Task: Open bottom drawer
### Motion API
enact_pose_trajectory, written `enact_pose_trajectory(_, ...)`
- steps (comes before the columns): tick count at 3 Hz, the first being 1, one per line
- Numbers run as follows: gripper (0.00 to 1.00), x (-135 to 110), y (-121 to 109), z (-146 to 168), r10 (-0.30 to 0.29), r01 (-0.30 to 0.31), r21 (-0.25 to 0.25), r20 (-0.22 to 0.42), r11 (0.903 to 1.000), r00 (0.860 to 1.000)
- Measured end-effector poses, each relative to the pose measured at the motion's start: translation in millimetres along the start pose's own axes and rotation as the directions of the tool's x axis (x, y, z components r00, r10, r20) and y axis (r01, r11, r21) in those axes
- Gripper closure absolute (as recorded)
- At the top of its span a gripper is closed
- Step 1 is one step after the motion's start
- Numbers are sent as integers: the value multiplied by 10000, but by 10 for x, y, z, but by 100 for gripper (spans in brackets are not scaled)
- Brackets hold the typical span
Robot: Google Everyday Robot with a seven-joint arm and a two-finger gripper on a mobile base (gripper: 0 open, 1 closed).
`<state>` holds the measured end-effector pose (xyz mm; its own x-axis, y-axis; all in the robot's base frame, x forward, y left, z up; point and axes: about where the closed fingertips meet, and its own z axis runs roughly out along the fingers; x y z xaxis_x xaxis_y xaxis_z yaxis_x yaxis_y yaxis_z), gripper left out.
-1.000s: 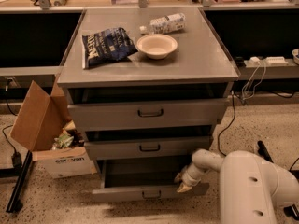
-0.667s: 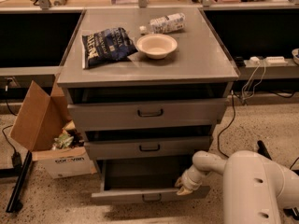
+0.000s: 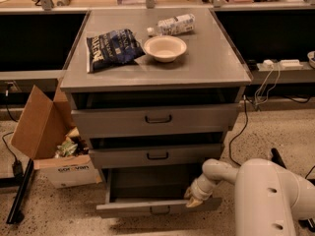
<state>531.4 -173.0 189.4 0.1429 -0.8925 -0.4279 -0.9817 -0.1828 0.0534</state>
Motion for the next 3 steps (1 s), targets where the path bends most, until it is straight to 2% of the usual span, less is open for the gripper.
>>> enact_pose_trajectory(1,20,0,0,0,0,0,0,0,10000,10000)
enact_pose_trajectory(2,0,0,0,1,0,0,-1,0,10000,10000)
enact_pose_trajectory(3,0,0,0,1,0,0,-1,1,10000,10000)
